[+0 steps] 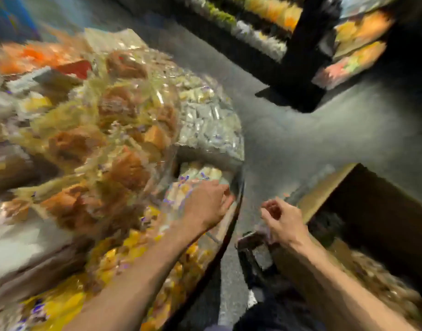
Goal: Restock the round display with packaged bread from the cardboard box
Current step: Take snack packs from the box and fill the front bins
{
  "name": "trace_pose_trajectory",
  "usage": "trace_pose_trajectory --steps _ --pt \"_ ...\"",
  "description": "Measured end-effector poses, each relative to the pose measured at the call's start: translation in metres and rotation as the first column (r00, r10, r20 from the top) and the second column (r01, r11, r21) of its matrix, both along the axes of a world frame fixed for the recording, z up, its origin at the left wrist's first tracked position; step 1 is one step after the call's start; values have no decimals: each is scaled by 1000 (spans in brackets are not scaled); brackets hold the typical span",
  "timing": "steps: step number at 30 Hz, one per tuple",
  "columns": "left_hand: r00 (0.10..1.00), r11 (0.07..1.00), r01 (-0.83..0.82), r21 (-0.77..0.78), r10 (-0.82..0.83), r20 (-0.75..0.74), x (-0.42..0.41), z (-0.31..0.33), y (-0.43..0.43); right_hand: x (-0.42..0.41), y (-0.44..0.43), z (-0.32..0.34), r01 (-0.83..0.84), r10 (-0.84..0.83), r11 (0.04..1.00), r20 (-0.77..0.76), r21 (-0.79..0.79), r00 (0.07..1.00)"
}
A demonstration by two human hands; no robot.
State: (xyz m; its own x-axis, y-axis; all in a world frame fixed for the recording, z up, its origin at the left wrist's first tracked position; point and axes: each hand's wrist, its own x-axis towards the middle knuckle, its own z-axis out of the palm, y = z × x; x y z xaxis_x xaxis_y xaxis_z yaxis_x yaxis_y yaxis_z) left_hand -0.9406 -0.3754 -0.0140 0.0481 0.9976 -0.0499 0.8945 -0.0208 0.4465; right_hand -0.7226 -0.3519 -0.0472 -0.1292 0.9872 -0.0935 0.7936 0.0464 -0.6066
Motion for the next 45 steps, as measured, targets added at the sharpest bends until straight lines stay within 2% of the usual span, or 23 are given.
trace_pose_trajectory --steps 3,5,7,10,13,15,18,21,24,26,30,33,36,41,45 --pt "965 955 261 -138 -255 58 136 -41 56 142 9 -40 307 -296 948 119 -86 948" --pt "928 897 372 -238 -349 133 217 -71 78 219 8 -74 426 -390 883 197 -197 900" --pt "891 819 453 -353 -430 146 284 -105 92 278 5 -111 507 -435 800 272 -321 858" --pt "854 690 487 -536 -504 127 357 -163 106 346 -3 -172 585 -479 628 337 -513 811" --pt "902 622 378 -686 -413 123 405 -215 133 388 -2 -222 597 -512 531 334 -602 791" --pt "948 632 282 -722 -297 111 426 -246 158 400 16 -240 571 -494 534 318 -623 809" --pt "983 650 182 -738 -136 123 443 -288 189 406 61 -267 521 -470 593 262 -614 843" --pt "983 658 181 -730 -113 142 459 -321 220 407 121 -292 487 -494 672 153 -558 856" --pt "997 834 62 -548 -75 -2 470 -345 253 409 179 -309 479 -490 714 125 -510 863" --pt "996 850 64 -523 -83 -12 475 -364 264 412 208 -321 435 -387 757 202 -488 900" --pt "998 818 -37 -574 6 -56 474 -390 260 412 227 -341 198 -23 776 286 -599 958" --pt "996 780 -51 -624 -8 -91 467 -391 247 414 225 -344 93 153 752 310 -652 938" --pt "987 720 -1 -694 -109 -114 461 -392 233 414 216 -348 30 279 755 364 -654 889" --pt "992 589 68 -805 -127 -9 450 -390 217 423 172 -361 -57 351 800 389 -598 852" --pt "984 511 70 -857 105 143 443 -378 192 431 133 -361 -29 228 818 277 -575 933"
